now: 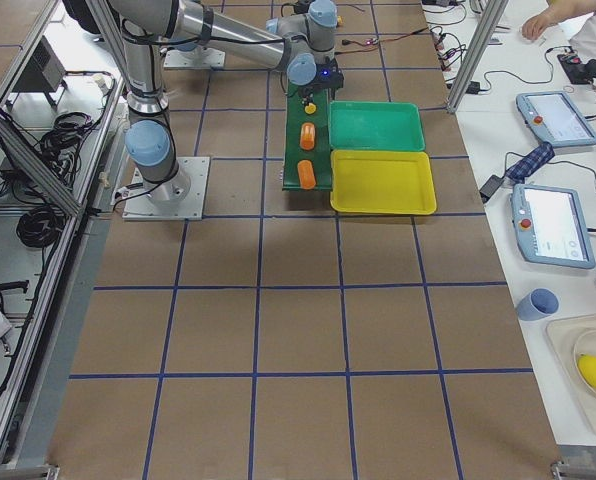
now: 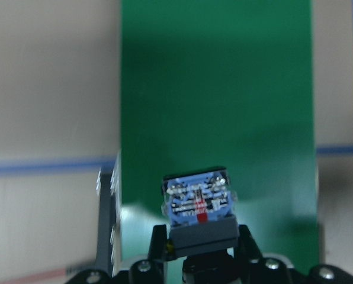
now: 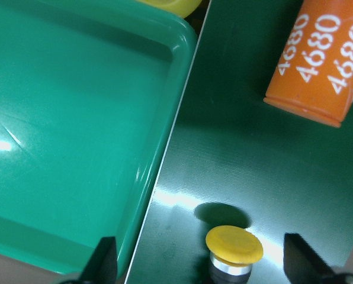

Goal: Sort buttons by color to trays
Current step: 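Place button on belt with left gripper while right grasps yellow-capped button, then lift yellow-capped button into yellow tray with right gripper while left returns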

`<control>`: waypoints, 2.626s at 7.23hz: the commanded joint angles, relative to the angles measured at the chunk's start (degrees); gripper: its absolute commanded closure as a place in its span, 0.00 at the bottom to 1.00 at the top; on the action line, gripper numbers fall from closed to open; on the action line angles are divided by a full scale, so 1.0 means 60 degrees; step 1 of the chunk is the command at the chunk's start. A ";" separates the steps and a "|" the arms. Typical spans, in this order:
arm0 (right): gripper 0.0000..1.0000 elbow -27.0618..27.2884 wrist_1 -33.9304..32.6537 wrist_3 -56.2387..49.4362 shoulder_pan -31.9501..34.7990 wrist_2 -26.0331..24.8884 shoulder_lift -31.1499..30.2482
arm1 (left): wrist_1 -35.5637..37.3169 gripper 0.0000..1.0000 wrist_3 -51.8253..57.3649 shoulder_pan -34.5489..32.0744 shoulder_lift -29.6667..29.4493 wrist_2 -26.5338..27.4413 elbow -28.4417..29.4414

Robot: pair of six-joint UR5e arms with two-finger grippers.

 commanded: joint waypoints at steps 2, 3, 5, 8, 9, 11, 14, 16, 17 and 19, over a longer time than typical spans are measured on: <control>0.00 0.0006 0.0010 0.0103 0.0144 0.0118 0.0250 | 0.0038 0.27 -0.0258 -0.0400 -0.0135 0.0028 0.0037; 0.00 0.0006 0.0112 0.0118 0.0174 0.0103 0.0264 | 0.0183 0.26 -0.0432 0.0006 -0.0077 0.0028 0.0067; 0.00 0.0065 0.0142 0.0118 0.0218 0.0103 0.0410 | 0.0228 0.15 -0.0377 0.2414 -0.0221 -0.0089 0.0155; 0.00 0.0475 0.0128 0.0118 0.0247 0.0088 0.0411 | 0.0931 0.17 0.5881 0.4211 -0.1448 0.0071 0.0956; 0.00 0.0475 0.0128 0.0118 0.0247 0.0016 0.0440 | 0.0932 0.17 0.7039 0.4490 -0.1990 0.0304 0.1352; 1.00 0.0446 0.0128 0.0117 0.0131 -0.0043 0.0353 | 0.1382 0.17 0.8949 0.4683 -0.2754 0.1446 0.1590; 1.00 0.0300 0.0026 0.0118 -0.0016 -0.0556 0.0236 | 0.2861 0.38 0.9348 0.4698 -0.3590 0.1742 0.1546; 1.00 -0.0196 -0.0120 0.0132 -0.0948 -0.1486 0.0206 | 0.3173 0.63 0.9395 0.4698 -0.3797 0.1713 0.1561; 1.00 -0.0431 -0.0252 -0.0012 -0.1809 -0.1682 0.0278 | 0.3187 0.96 0.9308 0.4684 -0.3681 0.1655 0.1575; 1.00 -0.0477 -0.0383 -0.0377 -0.3320 -0.1540 0.0425 | 0.2751 1.00 0.8333 0.4523 -0.2981 0.1684 0.1517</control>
